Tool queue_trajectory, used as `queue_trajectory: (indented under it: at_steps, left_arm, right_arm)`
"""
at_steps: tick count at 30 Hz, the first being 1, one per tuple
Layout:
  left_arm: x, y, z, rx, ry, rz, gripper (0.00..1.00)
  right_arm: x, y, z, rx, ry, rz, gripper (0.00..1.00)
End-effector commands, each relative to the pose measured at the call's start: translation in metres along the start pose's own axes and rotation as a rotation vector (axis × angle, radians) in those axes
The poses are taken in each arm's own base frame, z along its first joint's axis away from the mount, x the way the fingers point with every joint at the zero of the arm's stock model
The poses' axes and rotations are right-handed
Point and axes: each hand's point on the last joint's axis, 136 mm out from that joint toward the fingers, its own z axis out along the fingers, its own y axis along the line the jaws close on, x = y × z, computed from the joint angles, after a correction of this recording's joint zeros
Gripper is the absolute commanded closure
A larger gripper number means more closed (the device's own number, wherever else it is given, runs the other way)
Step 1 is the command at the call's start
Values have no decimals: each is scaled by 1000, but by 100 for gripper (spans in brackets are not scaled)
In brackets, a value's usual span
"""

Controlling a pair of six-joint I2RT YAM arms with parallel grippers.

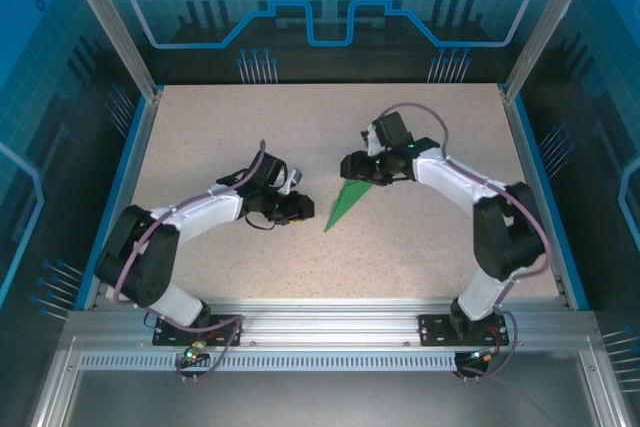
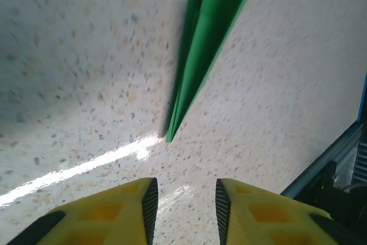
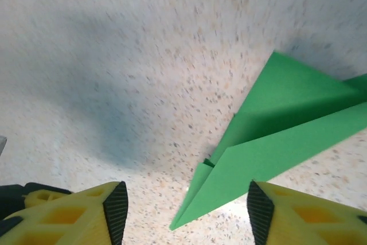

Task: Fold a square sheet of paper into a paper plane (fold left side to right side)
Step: Fold the wing for the fifth time at the center of the table, then pick up the paper plane at the center of the table.

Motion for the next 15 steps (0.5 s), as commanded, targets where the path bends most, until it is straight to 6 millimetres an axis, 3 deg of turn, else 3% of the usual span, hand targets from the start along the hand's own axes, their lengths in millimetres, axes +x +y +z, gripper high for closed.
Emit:
queue_trajectory:
  at_steps: [1,5,10,15]
  left_arm:
    - [-27,4,-18,-53,-156,6,57]
    - [-42,6,-32,-83,-259,6,45]
    - [-42,10,-31,-101,-261,6,41]
    - [-38,15,-28,-106,-253,-9,38]
  right_arm:
    - [17,-28,-11,168,18,197,38]
    - [31,-27,-4,204,55,365,33]
    - [34,-33,12,350,119,471,33]
    - [37,-33,40,387,165,494,38]
